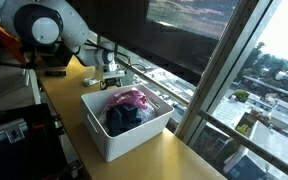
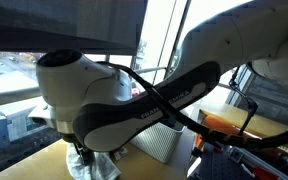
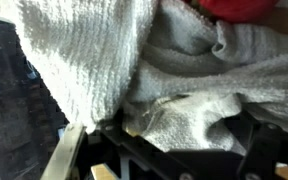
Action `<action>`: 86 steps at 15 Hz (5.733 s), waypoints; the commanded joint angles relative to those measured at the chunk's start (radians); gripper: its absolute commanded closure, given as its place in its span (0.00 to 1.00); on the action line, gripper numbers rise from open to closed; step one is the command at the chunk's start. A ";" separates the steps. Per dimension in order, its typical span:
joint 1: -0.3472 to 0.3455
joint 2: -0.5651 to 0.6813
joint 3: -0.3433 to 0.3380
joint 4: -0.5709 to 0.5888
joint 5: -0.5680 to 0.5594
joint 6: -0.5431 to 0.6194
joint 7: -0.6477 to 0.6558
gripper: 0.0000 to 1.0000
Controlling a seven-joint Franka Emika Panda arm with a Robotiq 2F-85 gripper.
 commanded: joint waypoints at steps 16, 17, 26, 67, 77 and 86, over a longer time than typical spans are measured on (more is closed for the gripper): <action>-0.290 -0.377 0.188 -0.209 0.322 -0.275 -0.309 0.97; -0.322 -0.418 0.203 -0.234 0.351 -0.283 -0.330 0.97; -0.522 -0.787 0.151 -0.376 0.684 -0.293 -0.541 0.97; -0.139 -0.665 0.072 -0.933 0.097 0.392 -0.250 0.00; -0.040 -0.394 -0.010 -0.624 -0.106 0.353 -0.021 0.00; -0.069 -0.202 -0.058 -0.384 -0.175 0.209 0.027 0.00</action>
